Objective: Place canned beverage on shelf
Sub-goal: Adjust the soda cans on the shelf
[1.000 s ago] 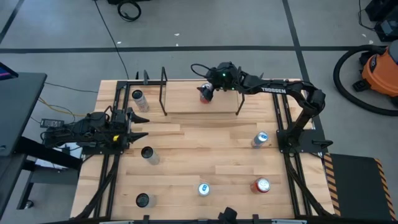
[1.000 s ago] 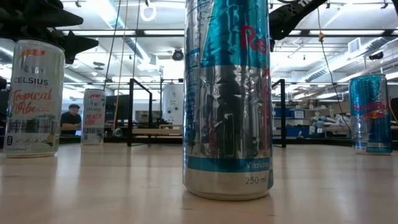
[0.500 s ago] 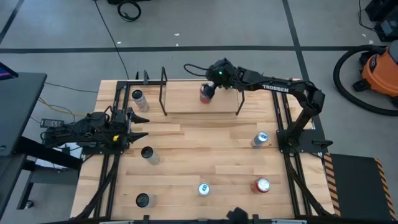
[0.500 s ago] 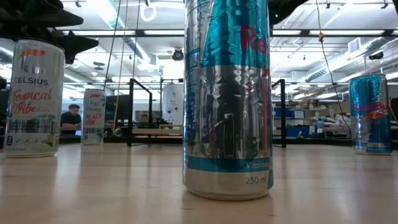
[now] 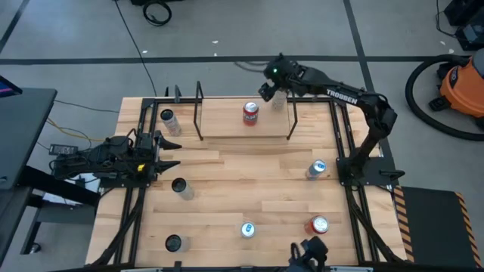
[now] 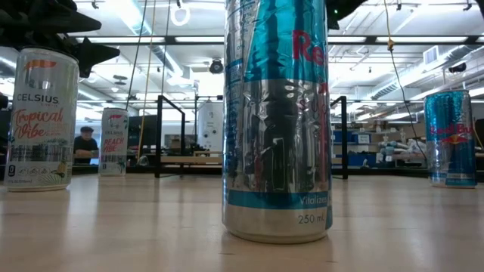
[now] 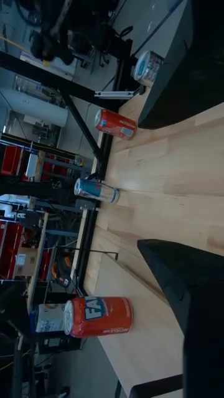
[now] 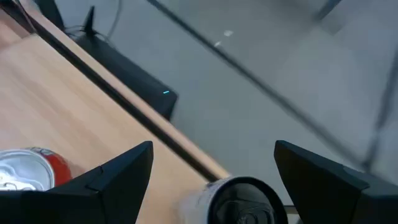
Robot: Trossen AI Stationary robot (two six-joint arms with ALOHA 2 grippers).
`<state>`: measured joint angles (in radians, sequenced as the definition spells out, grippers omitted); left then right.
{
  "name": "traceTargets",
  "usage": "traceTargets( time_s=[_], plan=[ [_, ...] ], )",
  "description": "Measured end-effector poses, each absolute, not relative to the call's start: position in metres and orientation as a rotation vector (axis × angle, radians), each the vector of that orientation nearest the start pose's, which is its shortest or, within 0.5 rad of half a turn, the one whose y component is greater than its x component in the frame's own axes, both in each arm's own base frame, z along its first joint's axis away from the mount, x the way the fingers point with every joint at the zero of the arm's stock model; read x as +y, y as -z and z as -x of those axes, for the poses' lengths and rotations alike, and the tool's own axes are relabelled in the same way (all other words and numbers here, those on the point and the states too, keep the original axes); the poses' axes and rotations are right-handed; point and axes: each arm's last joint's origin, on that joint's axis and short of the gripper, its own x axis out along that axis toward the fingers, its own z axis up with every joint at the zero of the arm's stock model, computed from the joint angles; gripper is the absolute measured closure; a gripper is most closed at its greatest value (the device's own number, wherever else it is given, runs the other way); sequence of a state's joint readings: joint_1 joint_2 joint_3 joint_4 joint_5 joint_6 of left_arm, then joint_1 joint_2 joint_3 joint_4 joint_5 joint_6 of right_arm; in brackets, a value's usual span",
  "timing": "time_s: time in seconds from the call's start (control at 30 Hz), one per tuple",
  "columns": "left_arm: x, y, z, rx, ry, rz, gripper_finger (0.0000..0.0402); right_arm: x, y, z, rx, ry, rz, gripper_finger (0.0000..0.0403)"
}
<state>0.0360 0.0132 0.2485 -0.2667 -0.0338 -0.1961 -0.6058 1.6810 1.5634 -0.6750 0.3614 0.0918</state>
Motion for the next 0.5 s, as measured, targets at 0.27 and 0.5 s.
traceTargets(
  time_s=[0.27, 0.5],
  plan=[
    [0.004, -0.219, -0.077, 0.024, -0.073, 0.197, 0.0092, -0.241, -0.327, -0.274, 0.754, 0.955, -0.325, 0.0059],
    [0.004, -0.219, -0.077, 0.024, -0.073, 0.197, 0.0092, -0.242, -0.323, -0.267, 0.823, 0.956, -0.353, 0.0059]
  ],
)
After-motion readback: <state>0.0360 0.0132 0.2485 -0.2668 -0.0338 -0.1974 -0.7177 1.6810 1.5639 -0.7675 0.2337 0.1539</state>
